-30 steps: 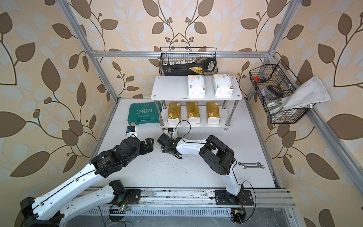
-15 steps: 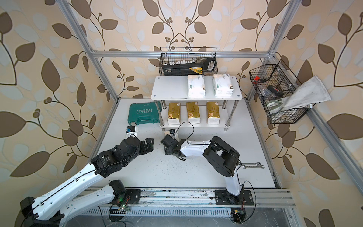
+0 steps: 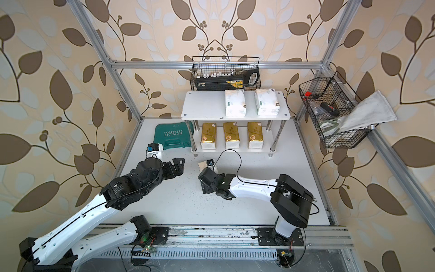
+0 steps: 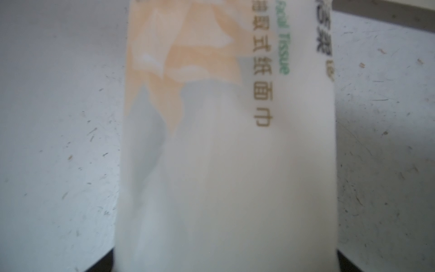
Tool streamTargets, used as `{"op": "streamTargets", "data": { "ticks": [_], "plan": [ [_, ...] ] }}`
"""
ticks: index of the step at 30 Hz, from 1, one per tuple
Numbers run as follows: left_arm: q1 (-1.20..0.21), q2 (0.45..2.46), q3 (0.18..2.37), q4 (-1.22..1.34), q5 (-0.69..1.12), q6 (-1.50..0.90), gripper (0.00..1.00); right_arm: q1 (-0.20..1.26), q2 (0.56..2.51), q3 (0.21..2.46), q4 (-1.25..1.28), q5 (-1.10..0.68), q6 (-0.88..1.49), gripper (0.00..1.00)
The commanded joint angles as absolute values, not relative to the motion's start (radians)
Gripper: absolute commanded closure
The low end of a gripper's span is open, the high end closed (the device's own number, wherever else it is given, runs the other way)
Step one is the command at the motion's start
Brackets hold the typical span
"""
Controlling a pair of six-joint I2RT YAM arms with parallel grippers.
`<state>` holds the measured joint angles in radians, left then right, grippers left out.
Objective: Place the tissue boxes on the shelf by color
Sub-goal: Pick up the box of tissues from the center of the board, then place a box of tissues on the shelf.
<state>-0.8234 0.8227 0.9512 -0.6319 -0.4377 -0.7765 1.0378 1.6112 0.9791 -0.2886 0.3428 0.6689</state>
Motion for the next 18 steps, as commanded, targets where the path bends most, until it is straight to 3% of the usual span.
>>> {"op": "streamTargets", "data": {
  "ticks": [1, 10, 18],
  "plan": [
    [-0.811, 0.835, 1.027, -0.607, -0.423, -0.735, 0.01, 1.057, 1.531, 0.99, -0.353, 0.347, 0.679, 0.19],
    [-0.811, 0.904, 1.22, -0.616, -0.459, -0.651, 0.01, 1.085, 1.392, 1.175, -0.495, 0.359, 0.654, 0.19],
    [-0.811, 0.995, 1.418, -0.632, -0.493, -0.546, 0.01, 1.084, 1.406, 1.423, -0.582, 0.386, 0.599, 0.19]
  ]
}}
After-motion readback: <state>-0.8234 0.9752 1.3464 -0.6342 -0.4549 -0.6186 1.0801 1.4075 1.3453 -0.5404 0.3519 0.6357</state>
